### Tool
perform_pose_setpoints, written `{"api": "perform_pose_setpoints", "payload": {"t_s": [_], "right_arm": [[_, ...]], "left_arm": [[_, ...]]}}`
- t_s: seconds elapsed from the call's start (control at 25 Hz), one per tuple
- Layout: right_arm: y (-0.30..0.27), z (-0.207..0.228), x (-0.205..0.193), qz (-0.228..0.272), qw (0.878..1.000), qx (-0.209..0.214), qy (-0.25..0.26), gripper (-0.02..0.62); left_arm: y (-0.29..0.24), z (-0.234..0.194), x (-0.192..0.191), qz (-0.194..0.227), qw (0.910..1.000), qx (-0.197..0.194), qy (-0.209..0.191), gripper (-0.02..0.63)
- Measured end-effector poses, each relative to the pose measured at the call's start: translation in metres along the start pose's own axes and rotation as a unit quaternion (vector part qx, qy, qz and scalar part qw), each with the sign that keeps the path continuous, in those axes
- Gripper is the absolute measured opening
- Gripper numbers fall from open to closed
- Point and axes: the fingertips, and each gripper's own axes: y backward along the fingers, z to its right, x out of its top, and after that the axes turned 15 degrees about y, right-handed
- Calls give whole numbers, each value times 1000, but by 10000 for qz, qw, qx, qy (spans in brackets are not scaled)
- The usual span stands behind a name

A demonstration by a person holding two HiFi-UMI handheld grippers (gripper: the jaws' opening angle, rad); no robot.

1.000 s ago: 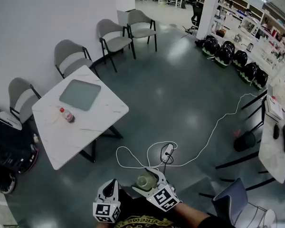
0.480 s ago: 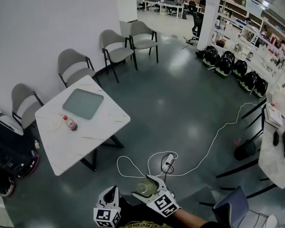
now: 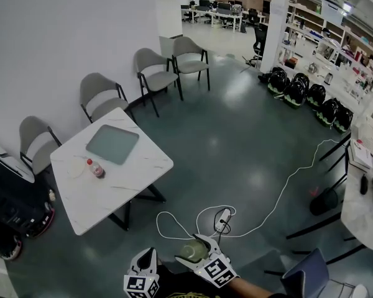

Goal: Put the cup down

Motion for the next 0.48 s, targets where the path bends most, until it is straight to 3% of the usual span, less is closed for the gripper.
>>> {"api": "perform_pose_setpoints", "payload": {"t_s": [0.48], "right_arm": [[6, 13, 4, 173, 9998, -80, -58, 408]], "left_arm": [[-8, 7, 8, 116, 9999, 35, -54, -5]]}}
